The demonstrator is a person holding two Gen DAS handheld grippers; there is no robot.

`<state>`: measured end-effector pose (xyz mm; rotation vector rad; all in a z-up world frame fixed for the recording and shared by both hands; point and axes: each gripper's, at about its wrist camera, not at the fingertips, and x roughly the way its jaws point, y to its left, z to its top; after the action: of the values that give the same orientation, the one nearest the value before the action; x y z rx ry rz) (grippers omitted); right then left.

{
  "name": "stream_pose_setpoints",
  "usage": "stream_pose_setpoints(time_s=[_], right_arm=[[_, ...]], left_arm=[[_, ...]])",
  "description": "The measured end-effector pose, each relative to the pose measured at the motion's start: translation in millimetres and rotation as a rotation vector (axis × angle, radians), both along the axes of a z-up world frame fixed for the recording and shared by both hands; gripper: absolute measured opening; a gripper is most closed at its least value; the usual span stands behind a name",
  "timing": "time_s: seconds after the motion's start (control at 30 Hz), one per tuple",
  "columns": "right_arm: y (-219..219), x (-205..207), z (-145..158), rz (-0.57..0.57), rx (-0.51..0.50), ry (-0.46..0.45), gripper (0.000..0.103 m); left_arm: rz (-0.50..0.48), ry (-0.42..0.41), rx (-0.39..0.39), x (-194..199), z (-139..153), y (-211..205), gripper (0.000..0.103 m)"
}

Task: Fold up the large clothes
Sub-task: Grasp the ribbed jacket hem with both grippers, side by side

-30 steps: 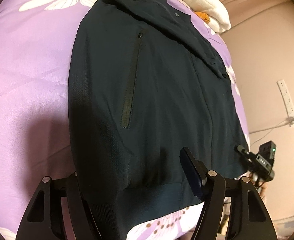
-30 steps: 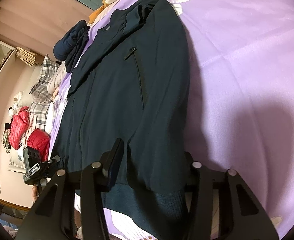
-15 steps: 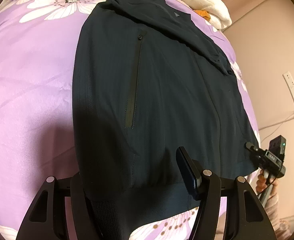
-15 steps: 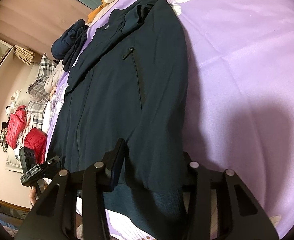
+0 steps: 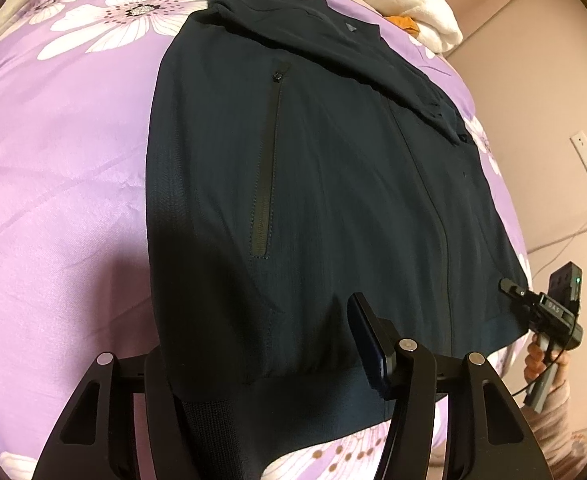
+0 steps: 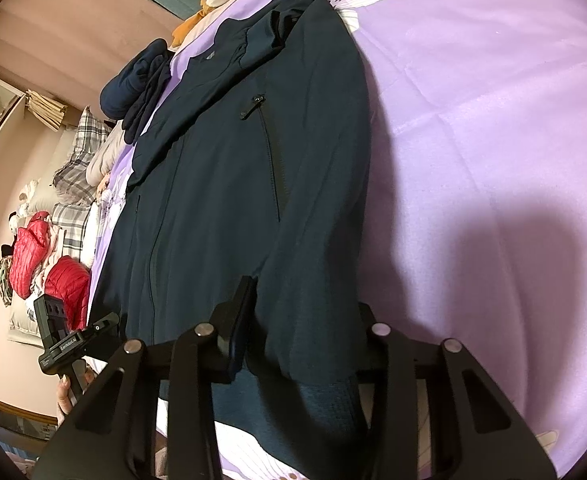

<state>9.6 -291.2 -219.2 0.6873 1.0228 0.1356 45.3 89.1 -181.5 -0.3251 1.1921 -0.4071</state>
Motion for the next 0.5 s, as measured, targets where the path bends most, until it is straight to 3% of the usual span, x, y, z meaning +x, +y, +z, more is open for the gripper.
stream_pose_setpoints(time_s=[0.3, 0.5], right_arm=[[-0.5, -2.1, -0.2, -0.008, -0.001, -0.003, 0.031], [3.2, -3.4, 2.5, -0.001, -0.009, -0.020, 0.023]], left_arm=[[0.037, 0.003, -0.012, -1.2, -0.9, 5.3, 0.045], [0.059, -0.010, 0.030, -0.9, 0.2, 6.0, 0.032]])
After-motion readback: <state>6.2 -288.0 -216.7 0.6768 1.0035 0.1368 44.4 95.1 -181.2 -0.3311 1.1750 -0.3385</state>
